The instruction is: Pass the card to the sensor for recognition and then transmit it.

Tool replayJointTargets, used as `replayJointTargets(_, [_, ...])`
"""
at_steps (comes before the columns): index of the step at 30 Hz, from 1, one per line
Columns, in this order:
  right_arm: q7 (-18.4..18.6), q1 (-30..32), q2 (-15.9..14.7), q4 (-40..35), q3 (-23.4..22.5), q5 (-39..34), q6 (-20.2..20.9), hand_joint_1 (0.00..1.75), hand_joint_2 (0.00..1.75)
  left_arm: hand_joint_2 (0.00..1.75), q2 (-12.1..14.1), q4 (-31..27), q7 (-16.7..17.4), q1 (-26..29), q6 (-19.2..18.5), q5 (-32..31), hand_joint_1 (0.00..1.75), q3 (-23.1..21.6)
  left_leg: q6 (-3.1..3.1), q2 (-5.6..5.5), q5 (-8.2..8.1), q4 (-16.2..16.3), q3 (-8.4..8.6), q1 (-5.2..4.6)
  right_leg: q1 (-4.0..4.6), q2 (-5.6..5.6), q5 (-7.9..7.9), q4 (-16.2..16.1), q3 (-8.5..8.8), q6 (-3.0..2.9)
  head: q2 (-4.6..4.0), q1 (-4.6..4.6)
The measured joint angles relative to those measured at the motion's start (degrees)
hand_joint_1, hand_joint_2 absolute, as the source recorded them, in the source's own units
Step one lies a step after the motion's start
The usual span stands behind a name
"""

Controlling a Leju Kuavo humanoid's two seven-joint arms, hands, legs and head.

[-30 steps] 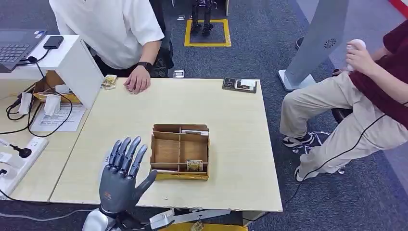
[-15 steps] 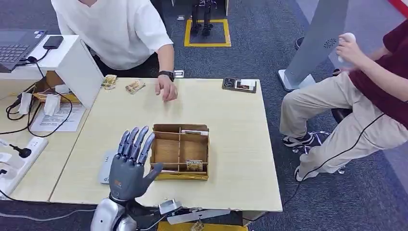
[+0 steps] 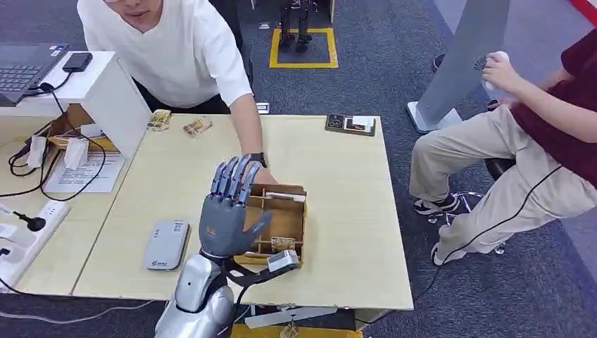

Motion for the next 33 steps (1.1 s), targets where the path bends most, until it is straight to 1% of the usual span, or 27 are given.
replayJointTargets(5, [0.15, -0.04, -0.02, 0.24, 1.42, 0.37, 0.00, 0.00, 0.00, 1.75, 0.59, 4.96, 1.69, -2.41, 0.00, -0.81, 0.00, -3.26, 0.00, -0.01, 0.00, 0.00, -0.01, 0.00, 0.00, -0.01, 0.00, 0.00, 0.00, 0.00, 0.00, 0.00])
replayJointTargets(13, [0.61, -0.25, -0.26, 0.81, 3.17, 0.13, 0.00, 0.00, 0.00, 1.75, 1.38, 10.85, 4.49, -5.29, 0.02, -3.15, 0.00, -7.79, 0.00, -0.01, 0.00, 0.00, -0.02, 0.00, -0.01, -0.01, 0.00, 0.00, 0.00, 0.00, -0.02, 0.00])
replayJointTargets(15, [0.70, -0.27, -0.35, 0.96, 3.69, 0.00, 0.00, 0.00, 0.00, 1.75, 1.62, 11.66, 5.23, -5.77, 0.02, -3.65, 0.00, -8.79, 0.00, -0.02, 0.00, 0.00, -0.02, -0.01, -0.01, -0.02, 0.00, 0.00, 0.00, 0.00, 0.00, 0.00])
replayJointTargets(23, [1.01, -0.34, -0.61, 1.44, 4.74, -0.37, 0.00, 0.00, 0.00, 1.75, 2.86, 13.82, 6.47, -6.88, 0.04, -4.09, 0.00, -11.52, 0.00, -0.01, 0.00, 0.00, -0.02, 0.00, 0.00, -0.01, 0.00, 0.00, 0.00, 0.00, 0.00, -0.02])
replayJointTargets(28, [1.01, -0.41, -0.72, 1.60, 5.29, -0.76, 0.00, 0.00, 0.00, 1.75, 3.32, 15.33, 8.71, -7.61, 0.04, -5.16, 0.00, -12.60, 0.00, -0.02, 0.00, 0.00, -0.02, 0.00, 0.00, -0.02, 0.00, 0.00, 0.00, 0.00, -0.02, 0.00])
replayJointTargets(33, [1.01, -0.44, -0.79, 1.73, 5.40, -0.76, 0.00, 0.00, 0.00, 1.75, 3.37, 16.10, 8.97, -7.68, 0.04, -5.29, 0.00, -12.70, 0.00, -0.01, 0.00, 0.00, -0.02, 0.00, -0.01, -0.01, 0.00, 0.00, 0.00, 0.00, 0.00, 0.00])
